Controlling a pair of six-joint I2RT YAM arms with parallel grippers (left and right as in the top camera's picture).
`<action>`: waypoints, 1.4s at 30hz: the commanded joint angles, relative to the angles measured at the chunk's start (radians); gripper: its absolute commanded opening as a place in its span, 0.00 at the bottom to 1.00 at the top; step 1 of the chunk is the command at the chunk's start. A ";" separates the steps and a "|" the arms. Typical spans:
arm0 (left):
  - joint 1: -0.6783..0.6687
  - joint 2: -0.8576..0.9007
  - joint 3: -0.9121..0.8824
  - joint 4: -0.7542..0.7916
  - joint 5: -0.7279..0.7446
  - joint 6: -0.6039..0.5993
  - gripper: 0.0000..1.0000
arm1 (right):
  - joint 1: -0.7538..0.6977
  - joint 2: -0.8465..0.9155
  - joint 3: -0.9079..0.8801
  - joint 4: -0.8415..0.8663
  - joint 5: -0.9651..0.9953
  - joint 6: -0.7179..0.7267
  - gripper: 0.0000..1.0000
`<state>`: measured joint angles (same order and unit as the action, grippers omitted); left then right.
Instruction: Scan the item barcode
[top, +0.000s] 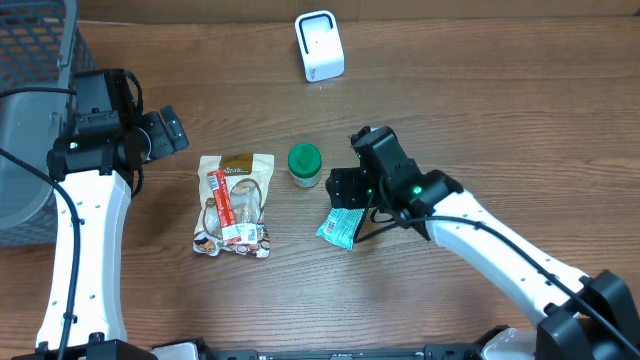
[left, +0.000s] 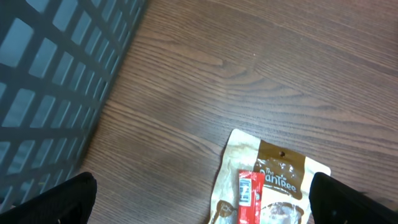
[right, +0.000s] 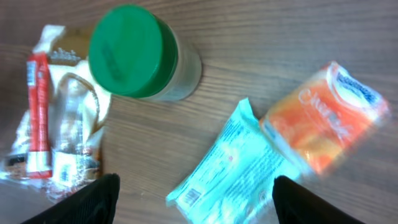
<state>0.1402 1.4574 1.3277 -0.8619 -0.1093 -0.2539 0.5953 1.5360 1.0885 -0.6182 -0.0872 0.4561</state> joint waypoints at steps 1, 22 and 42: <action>0.003 -0.005 0.018 0.002 -0.005 0.019 1.00 | -0.023 -0.006 0.282 -0.188 -0.034 -0.027 0.81; 0.003 -0.005 0.018 0.002 -0.005 0.019 1.00 | 0.019 0.488 0.663 -0.345 -0.019 -0.157 0.88; 0.003 -0.005 0.018 0.002 -0.005 0.019 1.00 | 0.123 0.549 0.661 -0.394 -0.188 0.058 0.83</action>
<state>0.1402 1.4574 1.3285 -0.8616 -0.1097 -0.2539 0.7109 2.0865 1.7466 -1.0054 -0.2447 0.5056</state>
